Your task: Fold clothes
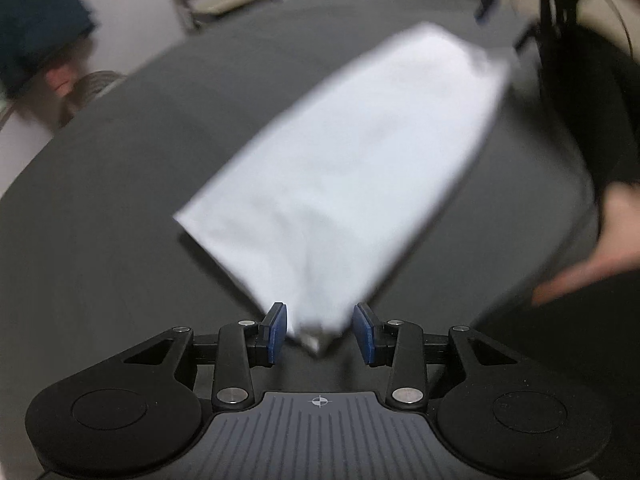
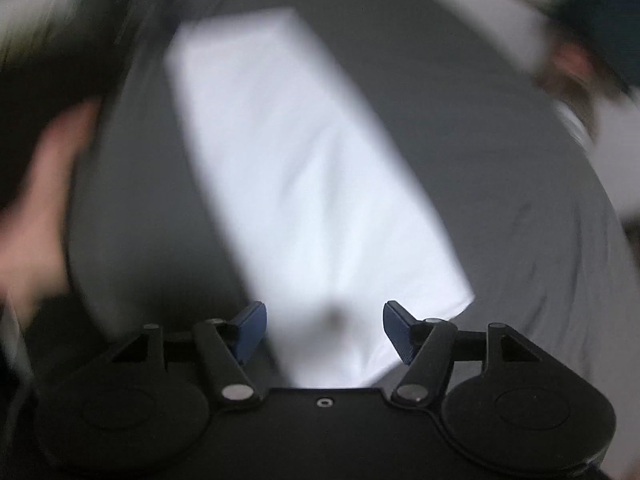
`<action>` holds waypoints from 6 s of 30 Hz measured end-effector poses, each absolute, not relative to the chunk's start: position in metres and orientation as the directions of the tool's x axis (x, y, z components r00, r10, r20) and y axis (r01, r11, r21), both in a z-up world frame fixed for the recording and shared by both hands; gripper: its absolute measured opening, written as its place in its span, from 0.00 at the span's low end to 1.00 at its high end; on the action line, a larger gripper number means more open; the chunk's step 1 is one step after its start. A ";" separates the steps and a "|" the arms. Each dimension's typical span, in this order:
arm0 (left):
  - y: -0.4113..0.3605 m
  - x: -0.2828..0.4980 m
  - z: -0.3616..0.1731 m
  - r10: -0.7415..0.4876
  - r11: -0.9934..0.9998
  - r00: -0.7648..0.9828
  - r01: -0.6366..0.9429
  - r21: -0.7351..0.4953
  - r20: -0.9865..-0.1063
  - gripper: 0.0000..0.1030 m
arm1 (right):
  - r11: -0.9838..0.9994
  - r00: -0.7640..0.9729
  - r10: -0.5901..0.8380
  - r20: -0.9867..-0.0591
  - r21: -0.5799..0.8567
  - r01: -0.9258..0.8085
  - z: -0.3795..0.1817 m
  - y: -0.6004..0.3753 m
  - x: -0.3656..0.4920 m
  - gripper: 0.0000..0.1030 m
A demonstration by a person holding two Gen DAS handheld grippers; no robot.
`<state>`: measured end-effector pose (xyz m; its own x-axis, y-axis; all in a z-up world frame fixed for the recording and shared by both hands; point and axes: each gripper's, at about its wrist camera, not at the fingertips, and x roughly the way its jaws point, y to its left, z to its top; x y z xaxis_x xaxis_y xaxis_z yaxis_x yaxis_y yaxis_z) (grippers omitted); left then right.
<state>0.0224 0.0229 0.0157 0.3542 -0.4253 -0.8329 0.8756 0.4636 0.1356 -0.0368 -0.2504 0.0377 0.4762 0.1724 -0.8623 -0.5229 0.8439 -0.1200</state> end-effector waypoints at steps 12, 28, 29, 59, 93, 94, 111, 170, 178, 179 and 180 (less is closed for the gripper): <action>-0.058 0.094 -0.027 -0.643 0.766 0.571 0.477 -0.430 -0.510 0.39 | 0.953 0.752 0.148 -0.642 0.297 0.065 -0.038 -0.266 0.003 0.87; -0.090 0.068 -0.072 -0.521 0.853 0.686 0.441 -0.280 -0.508 0.39 | 0.998 0.769 0.019 -0.639 0.063 0.027 -0.042 -0.235 -0.001 0.92; -0.093 0.062 -0.064 -0.510 0.859 0.697 0.446 -0.252 -0.504 0.40 | 0.998 0.782 0.010 -0.623 0.050 0.027 -0.039 -0.234 -0.005 0.92; -0.158 0.016 -0.038 -0.279 0.893 0.753 0.432 0.128 -0.595 0.45 | 0.991 0.755 -0.025 -0.655 0.083 0.106 -0.064 -0.249 0.012 1.00; -0.126 -0.054 -0.009 -0.199 0.950 0.579 0.313 -0.010 -0.791 0.74 | 0.918 0.792 0.044 -0.609 0.336 0.208 -0.044 -0.290 -0.007 1.00; -0.124 -0.054 -0.006 -0.202 0.952 0.592 0.305 -0.015 -0.780 0.74 | 0.892 0.799 0.061 -0.598 0.391 0.225 -0.040 -0.298 -0.013 1.00; -0.100 -0.026 0.016 -0.178 0.982 0.654 0.171 -0.085 -0.736 0.85 | 0.760 0.521 0.340 -0.783 0.554 0.338 -0.047 -0.386 -0.015 0.64; 0.085 0.018 -0.032 -0.011 0.753 0.826 -0.364 -0.548 -0.564 0.85 | 0.749 0.443 0.643 -0.624 0.633 -0.196 0.064 -0.135 0.125 0.08; 0.104 0.029 -0.058 0.025 0.651 0.836 -0.429 -0.626 -0.548 0.85 | 0.821 0.331 0.569 -0.753 0.546 -0.169 0.007 -0.066 0.162 0.08; 0.104 0.031 -0.060 0.023 0.653 0.836 -0.428 -0.625 -0.548 0.85 | 0.826 0.315 0.562 -0.765 0.540 -0.162 0.000 -0.058 0.166 0.08; 0.105 0.032 -0.061 0.022 0.656 0.836 -0.426 -0.624 -0.548 0.85 | 0.831 0.301 0.556 -0.775 0.535 -0.156 -0.007 -0.052 0.169 0.08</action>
<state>0.0323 0.1046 -0.0612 0.8364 0.0217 -0.5477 -0.4255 0.6556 -0.6238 0.1688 -0.0516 -0.0065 0.3011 0.5555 -0.7751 -0.1555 0.8305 0.5348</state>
